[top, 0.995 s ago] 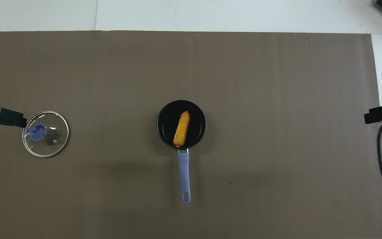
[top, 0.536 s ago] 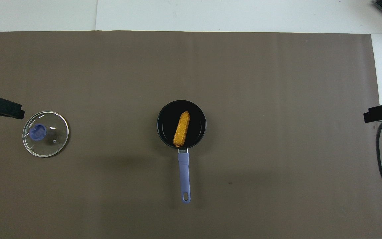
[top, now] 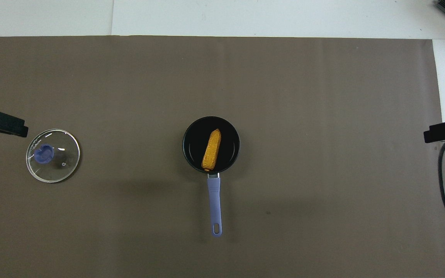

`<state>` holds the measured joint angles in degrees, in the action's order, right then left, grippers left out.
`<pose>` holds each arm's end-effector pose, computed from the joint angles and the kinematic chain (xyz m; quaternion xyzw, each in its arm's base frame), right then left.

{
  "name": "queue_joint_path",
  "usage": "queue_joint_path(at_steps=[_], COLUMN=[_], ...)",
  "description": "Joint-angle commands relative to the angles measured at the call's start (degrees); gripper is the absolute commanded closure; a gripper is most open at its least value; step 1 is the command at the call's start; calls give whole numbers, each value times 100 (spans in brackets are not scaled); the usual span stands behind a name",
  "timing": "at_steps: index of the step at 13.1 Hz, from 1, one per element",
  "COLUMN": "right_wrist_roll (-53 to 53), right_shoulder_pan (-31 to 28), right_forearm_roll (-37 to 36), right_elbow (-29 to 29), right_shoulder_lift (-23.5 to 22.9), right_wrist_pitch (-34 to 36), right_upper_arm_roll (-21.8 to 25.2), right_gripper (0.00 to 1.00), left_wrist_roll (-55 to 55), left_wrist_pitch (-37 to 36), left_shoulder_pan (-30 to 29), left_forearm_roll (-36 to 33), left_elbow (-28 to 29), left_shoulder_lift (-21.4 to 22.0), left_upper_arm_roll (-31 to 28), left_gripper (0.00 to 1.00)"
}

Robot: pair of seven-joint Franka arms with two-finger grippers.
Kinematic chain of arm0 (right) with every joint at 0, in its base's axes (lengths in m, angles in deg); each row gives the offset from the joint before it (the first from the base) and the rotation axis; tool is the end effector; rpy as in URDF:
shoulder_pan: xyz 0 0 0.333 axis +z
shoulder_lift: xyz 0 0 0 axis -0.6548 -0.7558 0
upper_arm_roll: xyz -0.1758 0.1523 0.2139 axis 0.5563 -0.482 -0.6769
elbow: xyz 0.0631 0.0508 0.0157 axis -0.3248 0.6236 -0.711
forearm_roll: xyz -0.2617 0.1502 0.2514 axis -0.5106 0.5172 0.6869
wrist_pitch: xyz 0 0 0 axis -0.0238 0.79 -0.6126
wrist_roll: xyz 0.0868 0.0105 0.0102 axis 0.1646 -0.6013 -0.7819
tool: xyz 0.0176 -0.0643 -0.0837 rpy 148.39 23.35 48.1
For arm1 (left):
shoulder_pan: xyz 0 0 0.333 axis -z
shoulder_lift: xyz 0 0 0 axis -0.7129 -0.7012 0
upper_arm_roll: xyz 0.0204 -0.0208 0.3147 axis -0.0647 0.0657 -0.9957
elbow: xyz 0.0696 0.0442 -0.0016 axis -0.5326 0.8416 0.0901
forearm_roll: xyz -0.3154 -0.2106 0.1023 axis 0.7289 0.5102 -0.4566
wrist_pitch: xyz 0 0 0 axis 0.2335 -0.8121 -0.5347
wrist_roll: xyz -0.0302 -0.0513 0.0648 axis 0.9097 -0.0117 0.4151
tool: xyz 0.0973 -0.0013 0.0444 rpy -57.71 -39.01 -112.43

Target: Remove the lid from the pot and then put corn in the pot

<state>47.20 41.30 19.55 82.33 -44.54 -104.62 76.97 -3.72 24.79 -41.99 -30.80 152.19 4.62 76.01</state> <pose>0.5262 -0.0171 0.6764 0.9999 0.0113 0.0045 0.0085 0.5525 -0.0167 0.6269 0.9973 -0.0711 -0.0183 0.0035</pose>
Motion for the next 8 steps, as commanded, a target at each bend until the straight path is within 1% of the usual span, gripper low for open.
queue_joint_path(at_steps=[1,8], right_wrist_roll=[-159,-159], right_shoulder_pan=[-40,-40], right_forearm_roll=[36,36], right_elbow=[211,255], right_shoulder_lift=[163,198], right_wrist_pitch=[-117,-117], right_upper_arm_roll=[-28,-28], right_gripper=[0,0], left_wrist_roll=[70,44], left_wrist_pitch=[-26,-26], left_shoulder_pan=[74,74], left_forearm_roll=[-95,-68], left_elbow=[-65,-65], left_shoulder_lift=[-21,-21], left_upper_arm_roll=[-62,-62], left_gripper=[0,0])
